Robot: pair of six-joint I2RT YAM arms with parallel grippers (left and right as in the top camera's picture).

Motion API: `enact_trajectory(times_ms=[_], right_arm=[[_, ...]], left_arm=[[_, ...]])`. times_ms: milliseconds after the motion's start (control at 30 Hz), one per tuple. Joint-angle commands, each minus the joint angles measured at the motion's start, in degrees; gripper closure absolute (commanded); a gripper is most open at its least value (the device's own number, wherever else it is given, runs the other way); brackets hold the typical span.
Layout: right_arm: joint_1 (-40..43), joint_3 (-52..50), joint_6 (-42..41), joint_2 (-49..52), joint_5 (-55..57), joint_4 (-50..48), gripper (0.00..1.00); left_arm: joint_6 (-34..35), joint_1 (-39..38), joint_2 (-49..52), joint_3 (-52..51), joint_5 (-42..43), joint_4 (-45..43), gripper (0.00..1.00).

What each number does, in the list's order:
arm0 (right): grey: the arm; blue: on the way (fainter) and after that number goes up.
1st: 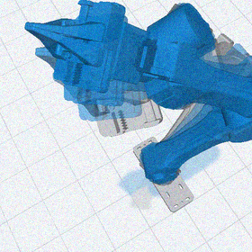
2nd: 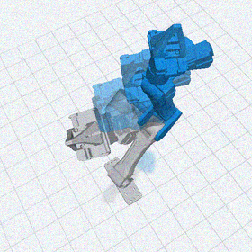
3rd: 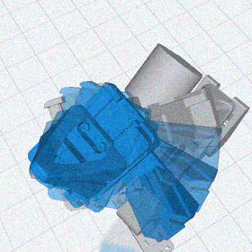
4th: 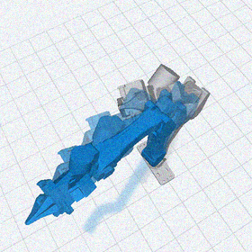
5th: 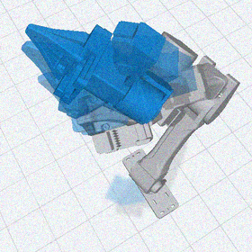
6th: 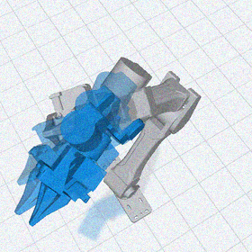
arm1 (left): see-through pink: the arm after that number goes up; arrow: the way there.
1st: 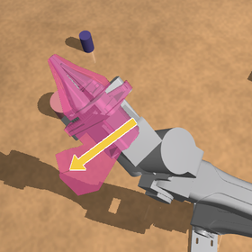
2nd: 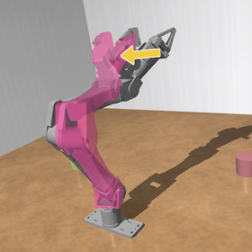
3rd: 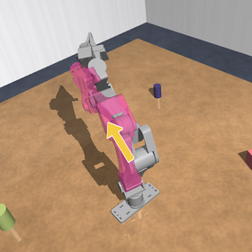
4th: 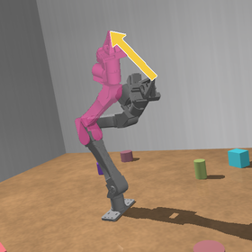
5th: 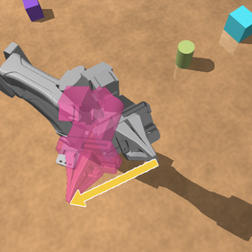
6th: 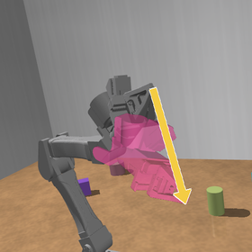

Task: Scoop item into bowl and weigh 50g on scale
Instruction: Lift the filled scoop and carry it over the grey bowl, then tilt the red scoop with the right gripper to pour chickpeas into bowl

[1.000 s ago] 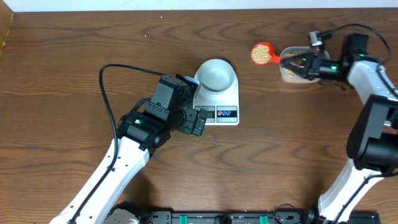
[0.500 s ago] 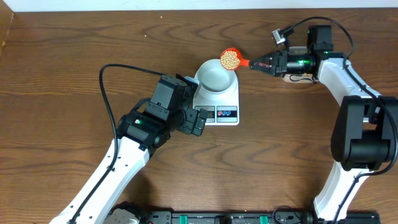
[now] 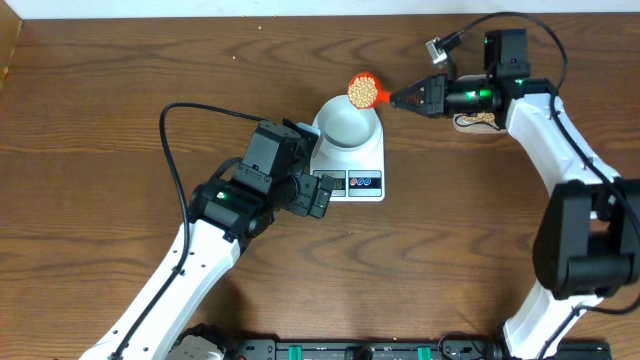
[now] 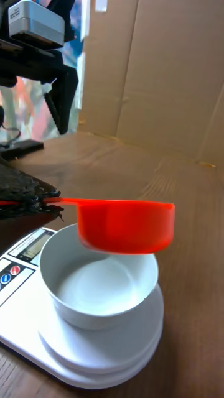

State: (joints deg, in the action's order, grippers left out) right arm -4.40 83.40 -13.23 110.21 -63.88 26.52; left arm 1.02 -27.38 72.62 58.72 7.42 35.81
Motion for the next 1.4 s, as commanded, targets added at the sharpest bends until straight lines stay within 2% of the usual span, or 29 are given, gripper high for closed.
enact_trajectory(times_ms=[0,267,933,1367], right_arm=[[-1.14,0.02,0.87,-1.64,3.50,1.29,0.99],[-4.39,0.04,6.36,-2.19,11.76,7.89,0.99],[-12.33,0.13,12.48,-4.57,28.96,8.44,0.99],[-13.33,0.20,15.67,-4.70,30.80,8.44,0.99]], left_arm=[[-1.01,0.20,-0.66,-0.39,0.52,0.17,0.02],[-1.01,0.20,-0.66,-0.39,0.52,0.15,0.02],[-1.01,0.20,-0.66,-0.39,0.52,0.15,0.02],[-1.01,0.20,-0.66,-0.39,0.52,0.15,0.02]])
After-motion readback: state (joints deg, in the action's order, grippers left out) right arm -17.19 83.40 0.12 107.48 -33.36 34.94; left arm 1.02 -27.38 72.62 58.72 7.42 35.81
